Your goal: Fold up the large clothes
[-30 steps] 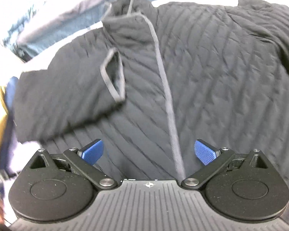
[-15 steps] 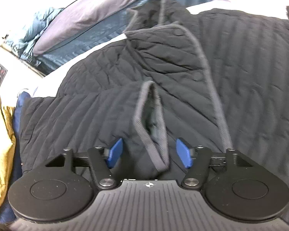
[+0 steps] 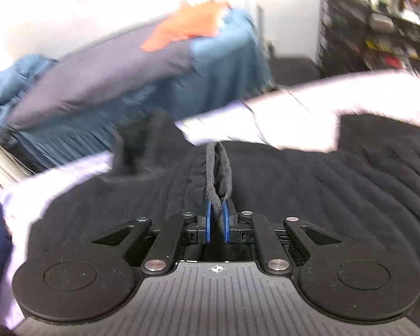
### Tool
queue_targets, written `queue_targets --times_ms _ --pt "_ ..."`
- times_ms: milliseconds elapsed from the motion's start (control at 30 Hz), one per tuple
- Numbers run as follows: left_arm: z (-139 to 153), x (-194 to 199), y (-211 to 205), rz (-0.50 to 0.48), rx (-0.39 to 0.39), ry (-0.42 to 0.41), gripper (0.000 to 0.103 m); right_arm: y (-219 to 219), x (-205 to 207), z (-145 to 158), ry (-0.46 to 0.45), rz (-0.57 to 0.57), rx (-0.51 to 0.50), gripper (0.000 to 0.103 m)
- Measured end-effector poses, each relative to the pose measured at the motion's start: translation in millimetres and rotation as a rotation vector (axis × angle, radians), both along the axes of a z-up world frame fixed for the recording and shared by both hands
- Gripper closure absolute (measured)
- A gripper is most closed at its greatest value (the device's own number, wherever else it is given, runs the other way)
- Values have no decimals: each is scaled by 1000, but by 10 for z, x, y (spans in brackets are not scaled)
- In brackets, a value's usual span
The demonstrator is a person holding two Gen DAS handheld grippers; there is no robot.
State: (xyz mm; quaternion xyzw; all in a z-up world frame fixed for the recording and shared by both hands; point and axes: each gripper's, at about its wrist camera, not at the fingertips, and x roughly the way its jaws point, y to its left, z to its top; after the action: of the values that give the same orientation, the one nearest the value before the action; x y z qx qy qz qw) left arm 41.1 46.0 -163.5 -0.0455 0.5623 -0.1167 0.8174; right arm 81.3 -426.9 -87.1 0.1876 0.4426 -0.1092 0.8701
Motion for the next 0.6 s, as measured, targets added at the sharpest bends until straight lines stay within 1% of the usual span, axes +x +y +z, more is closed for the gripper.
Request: queue_targets --times_ms 67,100,133,167,233,267,333,367,400,433,467,500,567,600 --pt "-9 117 -136 -32 38 -26 0 -135 -45 -200 70 -20 61 92" --pt "-28 174 -194 -47 60 -39 0 -171 -83 -277 85 -33 69 92" --pt "-48 229 -266 -67 84 -51 0 -168 -121 -343 94 -44 56 92" --pt "-80 272 -322 -85 105 -60 0 -158 -163 -410 107 -58 36 98" --pt "-125 352 -442 -117 140 -57 0 -168 -201 -522 151 -89 8 98" --pt "-121 369 -493 -122 147 -56 0 -194 -206 -562 158 -97 30 96" --pt "-82 358 -548 -115 130 -78 0 -223 -251 -568 145 -121 71 96" --pt "-55 336 -574 -108 115 -94 0 -244 -297 -532 131 -122 74 92" --pt "-27 311 -589 -100 105 -113 0 -261 -344 -498 120 -122 71 82" --pt "22 270 -606 -90 95 -142 0 -269 -394 -472 110 -120 66 77" --pt "63 235 -625 -88 84 -167 0 -277 -431 -450 100 -120 65 67" --pt "102 204 -651 -94 70 -191 0 -300 -482 -433 93 -123 69 63" --pt "136 175 -728 -116 56 -220 0 -321 -628 -344 68 -119 81 63" --pt "116 182 -779 -133 59 -216 0 -296 -635 -302 48 -99 80 63"
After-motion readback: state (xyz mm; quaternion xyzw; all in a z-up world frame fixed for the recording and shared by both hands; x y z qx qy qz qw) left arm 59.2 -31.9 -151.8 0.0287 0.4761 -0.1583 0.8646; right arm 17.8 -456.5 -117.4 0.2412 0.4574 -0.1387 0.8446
